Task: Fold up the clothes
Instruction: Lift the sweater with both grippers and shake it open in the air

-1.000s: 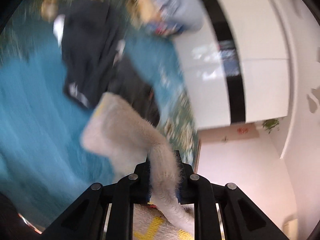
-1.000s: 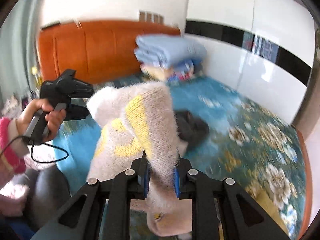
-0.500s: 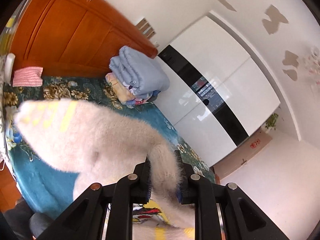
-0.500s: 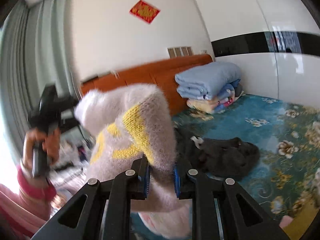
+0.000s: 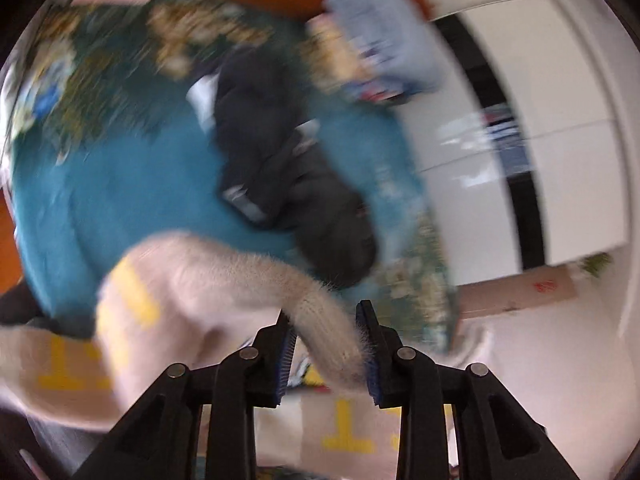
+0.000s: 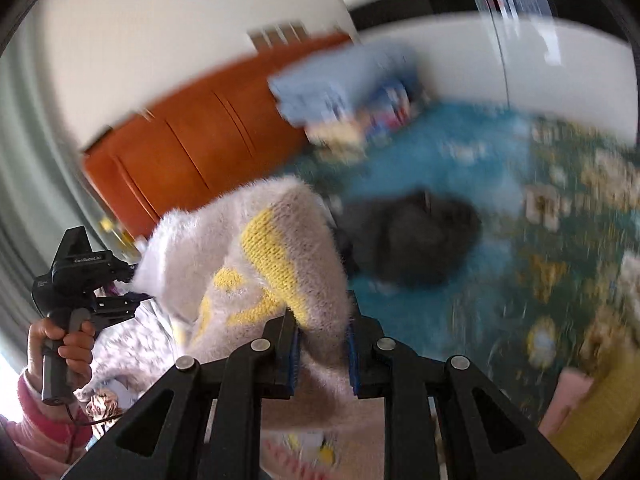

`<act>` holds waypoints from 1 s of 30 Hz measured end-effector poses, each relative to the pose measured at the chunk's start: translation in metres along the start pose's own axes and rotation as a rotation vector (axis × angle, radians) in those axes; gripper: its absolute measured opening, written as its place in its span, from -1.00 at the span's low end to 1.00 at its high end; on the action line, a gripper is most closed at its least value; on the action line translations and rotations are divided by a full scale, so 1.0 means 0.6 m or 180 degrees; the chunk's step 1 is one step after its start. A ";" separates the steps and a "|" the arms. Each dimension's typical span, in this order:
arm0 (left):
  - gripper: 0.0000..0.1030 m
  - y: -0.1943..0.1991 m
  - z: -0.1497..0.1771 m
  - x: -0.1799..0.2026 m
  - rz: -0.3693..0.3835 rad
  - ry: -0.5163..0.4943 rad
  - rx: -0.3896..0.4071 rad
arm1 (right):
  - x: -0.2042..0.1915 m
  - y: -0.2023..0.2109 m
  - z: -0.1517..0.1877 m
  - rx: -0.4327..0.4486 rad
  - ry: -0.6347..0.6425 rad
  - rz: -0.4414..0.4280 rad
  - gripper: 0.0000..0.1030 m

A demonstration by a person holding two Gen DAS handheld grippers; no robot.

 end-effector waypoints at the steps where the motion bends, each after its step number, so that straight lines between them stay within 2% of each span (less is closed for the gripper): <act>1: -0.37 -0.026 0.004 -0.023 -0.0097 0.0075 -0.0085 | 0.010 -0.022 0.008 -0.0079 -0.0022 0.0064 -0.62; 5: -0.39 -0.098 0.016 -0.079 -0.0271 0.0196 -0.0303 | 0.050 -0.105 0.038 -0.0350 -0.0067 0.0316 -0.62; 9: -0.35 -0.151 -0.004 -0.076 -0.0281 0.0020 -0.0350 | 0.092 -0.152 0.049 -0.0441 -0.0188 0.0428 -0.62; 14: -0.27 -0.231 -0.049 -0.064 -0.0262 -0.0222 -0.0447 | 0.153 -0.199 0.041 -0.0538 -0.0587 0.0490 -0.61; 16: -0.24 -0.264 -0.064 -0.060 -0.0338 -0.0298 -0.0529 | 0.176 -0.218 0.037 -0.0550 -0.0669 0.0531 -0.61; 19: -0.07 -0.296 -0.080 -0.060 -0.0356 -0.0270 -0.0540 | 0.199 -0.247 0.035 -0.0625 -0.0710 0.0655 -0.60; 20: 0.02 -0.302 -0.083 -0.060 -0.0368 -0.0268 -0.0525 | 0.206 -0.257 0.035 -0.0649 -0.0723 0.0696 -0.60; 24: 0.17 -0.313 -0.088 -0.048 -0.0334 -0.0261 -0.0482 | 0.233 -0.293 0.025 -0.0704 -0.0772 0.0813 -0.59; 26: 0.35 -0.307 -0.088 -0.031 -0.0147 -0.0291 -0.0437 | 0.243 -0.306 0.024 -0.0735 -0.0775 0.0880 -0.59; 30: 0.45 -0.285 -0.091 -0.009 0.0040 -0.0371 -0.0369 | 0.266 -0.334 0.023 -0.0829 -0.0869 0.0988 -0.58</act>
Point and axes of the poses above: each gripper's, at about its wrist camera, not at the fingertips, and y roughly against the way its jaws point, x to its right, z to its underside, the point moved 6 cm from there along -y, roughly the way its jaws point, and after that the axes turned 10 degrees about -y, right-handed, at the moved point
